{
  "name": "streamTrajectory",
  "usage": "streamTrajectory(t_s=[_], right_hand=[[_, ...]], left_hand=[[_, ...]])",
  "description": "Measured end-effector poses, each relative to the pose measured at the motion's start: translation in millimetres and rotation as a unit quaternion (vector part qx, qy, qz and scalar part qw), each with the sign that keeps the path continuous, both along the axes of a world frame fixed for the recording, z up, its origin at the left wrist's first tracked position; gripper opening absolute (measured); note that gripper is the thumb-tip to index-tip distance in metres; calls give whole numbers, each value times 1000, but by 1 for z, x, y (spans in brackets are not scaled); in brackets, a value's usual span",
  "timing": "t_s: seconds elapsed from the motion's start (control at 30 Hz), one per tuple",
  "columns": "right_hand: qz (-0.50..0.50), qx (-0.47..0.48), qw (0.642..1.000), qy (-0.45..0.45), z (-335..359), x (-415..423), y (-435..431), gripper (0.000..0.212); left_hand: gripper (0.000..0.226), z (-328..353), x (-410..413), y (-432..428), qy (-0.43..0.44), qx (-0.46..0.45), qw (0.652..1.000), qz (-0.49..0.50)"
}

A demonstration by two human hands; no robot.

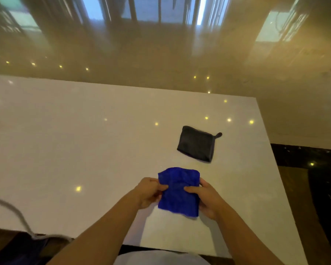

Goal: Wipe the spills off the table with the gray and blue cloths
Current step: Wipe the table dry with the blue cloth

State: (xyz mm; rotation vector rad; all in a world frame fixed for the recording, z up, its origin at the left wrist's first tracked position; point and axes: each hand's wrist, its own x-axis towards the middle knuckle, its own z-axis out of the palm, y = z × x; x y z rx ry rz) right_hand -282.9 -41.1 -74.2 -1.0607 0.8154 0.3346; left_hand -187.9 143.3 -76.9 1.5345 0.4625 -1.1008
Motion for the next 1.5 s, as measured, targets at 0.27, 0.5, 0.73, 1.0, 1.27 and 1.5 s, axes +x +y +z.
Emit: streamTrajectory(t_s=[0.27,0.5,0.73,1.0,1.27,1.5], right_hand=[[55,31,997,-51,17,48,68,39],[54,-79,987,-133,41,93,141,33],[-30,-130,983,-122,44,152,208,30],[262,-587,761,-87,-29,177,266,75],[407,-698,573,-136,-98,314,286,77],[378,-701,591,-127,-99,339,298,73]], left_hand=[[36,25,-3,76,-120,-118,976,134],[32,38,37,135,-282,-31,942,178],[34,33,126,197,-226,-90,951,193],[72,-55,156,328,-371,422,819,-117],[79,-95,145,371,-387,491,743,-240],[82,-97,147,370,-380,505,737,-238]])
